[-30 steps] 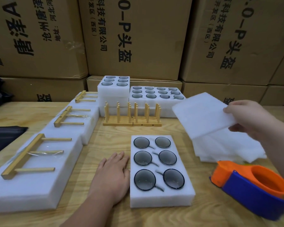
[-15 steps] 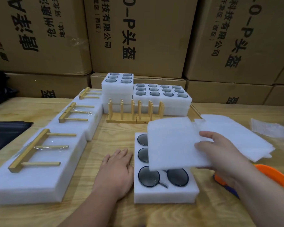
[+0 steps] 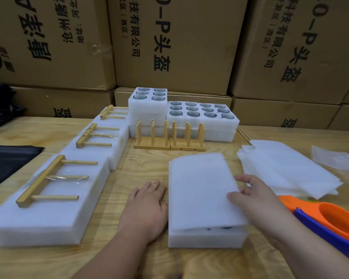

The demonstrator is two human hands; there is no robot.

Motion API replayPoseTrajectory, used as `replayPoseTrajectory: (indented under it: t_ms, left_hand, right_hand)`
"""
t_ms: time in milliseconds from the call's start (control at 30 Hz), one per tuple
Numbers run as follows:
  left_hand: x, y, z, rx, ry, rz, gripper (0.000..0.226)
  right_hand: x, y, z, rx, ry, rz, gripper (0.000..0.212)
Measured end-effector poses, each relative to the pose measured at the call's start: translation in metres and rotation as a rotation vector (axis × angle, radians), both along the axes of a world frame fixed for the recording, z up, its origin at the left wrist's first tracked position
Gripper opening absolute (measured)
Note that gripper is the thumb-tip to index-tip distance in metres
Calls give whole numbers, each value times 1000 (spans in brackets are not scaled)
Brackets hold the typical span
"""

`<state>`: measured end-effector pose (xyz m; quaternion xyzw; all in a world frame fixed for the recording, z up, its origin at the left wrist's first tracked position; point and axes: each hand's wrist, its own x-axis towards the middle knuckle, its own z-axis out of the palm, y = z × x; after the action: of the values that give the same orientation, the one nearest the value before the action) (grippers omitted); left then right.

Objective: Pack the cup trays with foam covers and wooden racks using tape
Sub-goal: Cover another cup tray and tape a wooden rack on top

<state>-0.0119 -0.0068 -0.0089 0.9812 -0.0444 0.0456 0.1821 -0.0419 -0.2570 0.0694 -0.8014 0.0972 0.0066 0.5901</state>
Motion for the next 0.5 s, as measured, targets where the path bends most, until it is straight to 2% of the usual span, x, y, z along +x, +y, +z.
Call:
replayPoseTrajectory:
  t_ms: [167, 300, 400, 500]
  left_hand:
    - [-1, 0, 1, -10, 4, -4, 58]
    - [0, 2, 2, -81, 3, -13, 56]
    - [-3, 6, 4, -257, -8, -19, 56]
    - [-6, 9, 6, -313, -12, -72, 61]
  right_hand:
    - [0, 2, 2, -285, -63, -55, 53]
    - [-1, 2, 0, -369, -63, -45, 59]
    - [-3, 0, -3, -410, -55, -42, 56]
    - [-4, -2, -5, -424, -34, -26, 45]
